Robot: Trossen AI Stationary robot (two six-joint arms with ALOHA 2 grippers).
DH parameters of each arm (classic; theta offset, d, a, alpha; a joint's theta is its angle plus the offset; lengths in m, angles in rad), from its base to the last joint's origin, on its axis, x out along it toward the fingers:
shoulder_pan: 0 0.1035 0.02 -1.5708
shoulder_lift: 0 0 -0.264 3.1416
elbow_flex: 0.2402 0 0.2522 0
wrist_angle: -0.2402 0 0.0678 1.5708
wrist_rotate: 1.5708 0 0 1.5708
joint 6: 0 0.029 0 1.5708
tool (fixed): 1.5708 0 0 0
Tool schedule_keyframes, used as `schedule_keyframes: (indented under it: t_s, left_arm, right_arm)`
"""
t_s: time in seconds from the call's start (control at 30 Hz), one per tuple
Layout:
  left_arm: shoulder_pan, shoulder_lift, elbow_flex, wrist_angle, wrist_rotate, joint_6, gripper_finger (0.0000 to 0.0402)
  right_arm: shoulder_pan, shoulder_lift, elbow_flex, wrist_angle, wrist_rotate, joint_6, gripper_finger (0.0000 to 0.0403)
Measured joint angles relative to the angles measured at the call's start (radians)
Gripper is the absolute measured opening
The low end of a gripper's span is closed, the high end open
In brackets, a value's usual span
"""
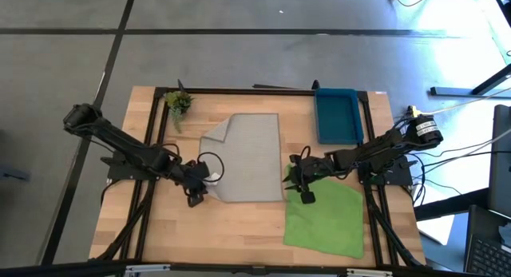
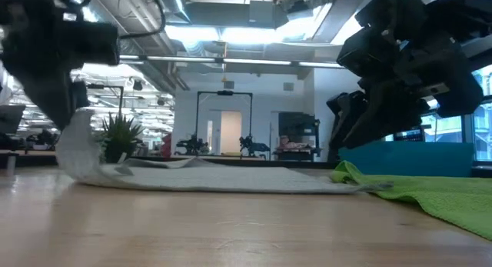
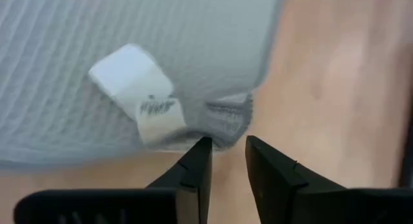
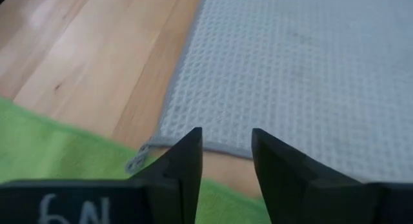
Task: Roll microfiber towels into tight, uniform cylinder then place into a basket
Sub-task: Roll the gray towel
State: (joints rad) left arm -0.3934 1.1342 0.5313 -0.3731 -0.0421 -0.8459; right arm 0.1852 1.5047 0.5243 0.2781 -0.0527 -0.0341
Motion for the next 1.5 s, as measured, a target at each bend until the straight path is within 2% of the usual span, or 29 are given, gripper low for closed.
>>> schedule_keyframes:
  t_s: [0.2,0.33,0.43,0.6,0.9,1.23,1.5]
  left_arm:
    - [0.000,-0.039,0.128,-0.163,-0.022,0.002,0.0083]
    - [0.001,-0.049,0.219,-0.290,-0.148,0.056,0.0083]
    - [0.016,-0.044,0.226,-0.298,-0.260,0.113,0.0083]
    - [0.086,0.014,0.167,-0.289,-0.340,0.160,0.0082]
    - [0.290,0.173,0.125,-0.144,-0.351,0.301,0.0082]
    - [0.475,0.318,0.125,-0.006,-0.334,0.385,0.0082]
    - [0.558,0.406,0.124,0.048,-0.342,0.393,0.0082]
  right_arm:
    - [-0.009,0.000,0.000,0.026,0.051,-0.025,0.0135]
    - [-0.033,-0.001,0.000,0.067,0.051,-0.032,0.0135]
    - [-0.051,-0.001,0.000,0.074,0.051,-0.030,0.0135]
    - [-0.068,0.019,0.000,0.117,0.051,-0.028,0.0135]
    - [-0.096,0.165,0.006,0.310,0.050,-0.048,0.0135]
    - [-0.136,0.309,0.114,0.256,0.050,-0.049,0.0135]
    - [-0.153,0.360,0.137,0.253,0.049,-0.047,0.0136]
